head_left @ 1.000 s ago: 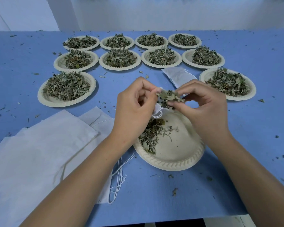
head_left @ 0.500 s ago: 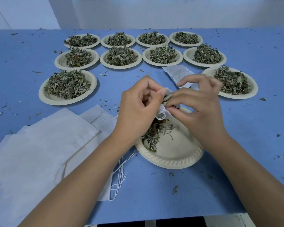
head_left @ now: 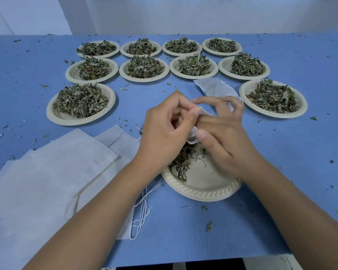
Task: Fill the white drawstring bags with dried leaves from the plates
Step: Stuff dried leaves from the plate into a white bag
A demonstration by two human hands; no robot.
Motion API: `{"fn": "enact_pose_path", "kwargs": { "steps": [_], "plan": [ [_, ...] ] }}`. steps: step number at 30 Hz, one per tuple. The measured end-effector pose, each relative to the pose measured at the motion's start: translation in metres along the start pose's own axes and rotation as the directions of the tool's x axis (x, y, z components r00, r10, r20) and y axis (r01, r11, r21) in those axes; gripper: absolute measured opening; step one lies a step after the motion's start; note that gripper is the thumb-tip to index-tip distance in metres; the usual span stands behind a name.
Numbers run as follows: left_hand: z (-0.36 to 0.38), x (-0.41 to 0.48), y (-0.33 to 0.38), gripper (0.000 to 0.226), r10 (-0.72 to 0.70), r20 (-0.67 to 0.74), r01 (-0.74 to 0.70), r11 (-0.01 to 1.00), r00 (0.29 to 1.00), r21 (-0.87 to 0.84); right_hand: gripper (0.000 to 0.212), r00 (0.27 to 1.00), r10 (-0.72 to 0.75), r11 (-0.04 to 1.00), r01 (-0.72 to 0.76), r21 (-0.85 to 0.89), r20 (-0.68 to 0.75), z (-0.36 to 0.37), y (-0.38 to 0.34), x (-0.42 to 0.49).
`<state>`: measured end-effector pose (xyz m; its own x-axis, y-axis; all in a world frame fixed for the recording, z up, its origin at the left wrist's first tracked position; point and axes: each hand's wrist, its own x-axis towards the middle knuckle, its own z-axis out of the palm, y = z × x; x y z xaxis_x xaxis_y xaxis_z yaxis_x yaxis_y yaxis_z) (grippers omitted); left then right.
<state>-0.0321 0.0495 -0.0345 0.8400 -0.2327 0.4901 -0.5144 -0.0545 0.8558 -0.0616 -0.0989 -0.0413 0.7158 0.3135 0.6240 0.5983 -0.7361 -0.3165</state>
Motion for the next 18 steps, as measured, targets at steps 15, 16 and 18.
{"fn": "enact_pose_path", "kwargs": {
  "steps": [15,16,18],
  "plan": [
    [-0.005,0.006,0.001,0.019,-0.067,-0.156,0.058,0.996,0.985,-0.065,0.009,0.971,-0.124,0.967,0.072,-0.245,-0.204,-0.021,0.011,0.005],
    [-0.005,0.006,0.001,0.019,-0.066,-0.155,0.056,0.996,0.986,-0.068,0.012,0.963,-0.154,0.962,0.095,-0.256,-0.222,-0.020,0.011,0.006],
    [-0.006,0.006,0.000,0.019,-0.064,-0.150,0.054,0.996,0.987,-0.071,0.014,0.959,-0.184,0.957,0.124,-0.262,-0.217,-0.020,0.012,0.005]
  ]
}}
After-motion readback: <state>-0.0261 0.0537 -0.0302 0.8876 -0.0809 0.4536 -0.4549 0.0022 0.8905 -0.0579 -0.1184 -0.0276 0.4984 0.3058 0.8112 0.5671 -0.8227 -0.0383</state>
